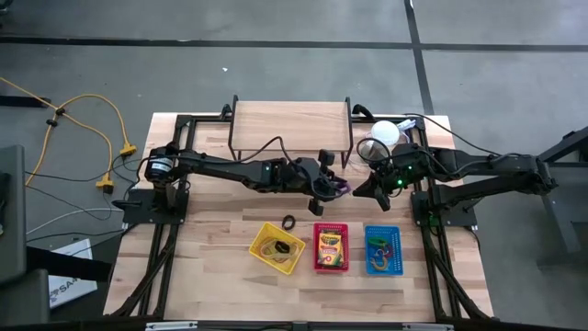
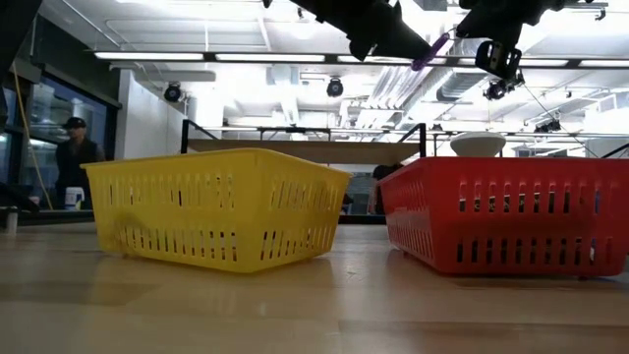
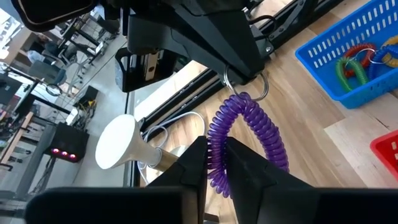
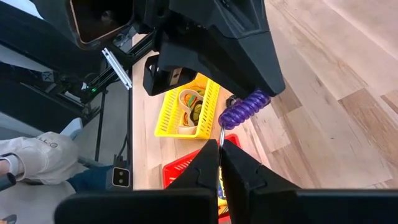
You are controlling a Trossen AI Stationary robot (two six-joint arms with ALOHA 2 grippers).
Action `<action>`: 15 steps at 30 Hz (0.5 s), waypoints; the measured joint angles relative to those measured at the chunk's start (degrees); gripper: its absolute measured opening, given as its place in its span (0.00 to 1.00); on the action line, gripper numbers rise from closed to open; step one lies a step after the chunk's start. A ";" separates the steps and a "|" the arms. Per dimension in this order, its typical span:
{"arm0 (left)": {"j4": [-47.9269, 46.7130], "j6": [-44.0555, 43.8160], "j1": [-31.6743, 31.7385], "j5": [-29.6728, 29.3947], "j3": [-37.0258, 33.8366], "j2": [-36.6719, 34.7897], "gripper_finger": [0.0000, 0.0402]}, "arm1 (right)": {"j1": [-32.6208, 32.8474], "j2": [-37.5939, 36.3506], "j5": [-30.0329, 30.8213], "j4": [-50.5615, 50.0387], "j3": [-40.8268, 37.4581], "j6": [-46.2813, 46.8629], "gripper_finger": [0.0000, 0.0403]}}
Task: Pick & Place Office Desk Supplies
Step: Put the violet spring keychain into the blue bin
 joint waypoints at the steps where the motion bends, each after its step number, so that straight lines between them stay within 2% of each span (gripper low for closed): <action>1: 0.00 -0.02 0.00 0.00 0.00 0.00 0.12 | 0.00 0.00 0.00 0.00 0.00 0.00 0.01; 10: -0.20 -0.02 0.02 0.09 0.00 0.00 0.31 | 0.02 0.00 0.00 0.00 0.00 0.00 0.01; 15: -1.58 -0.02 0.02 0.15 0.00 0.00 0.34 | 0.00 0.00 0.00 -1.35 0.00 0.02 0.01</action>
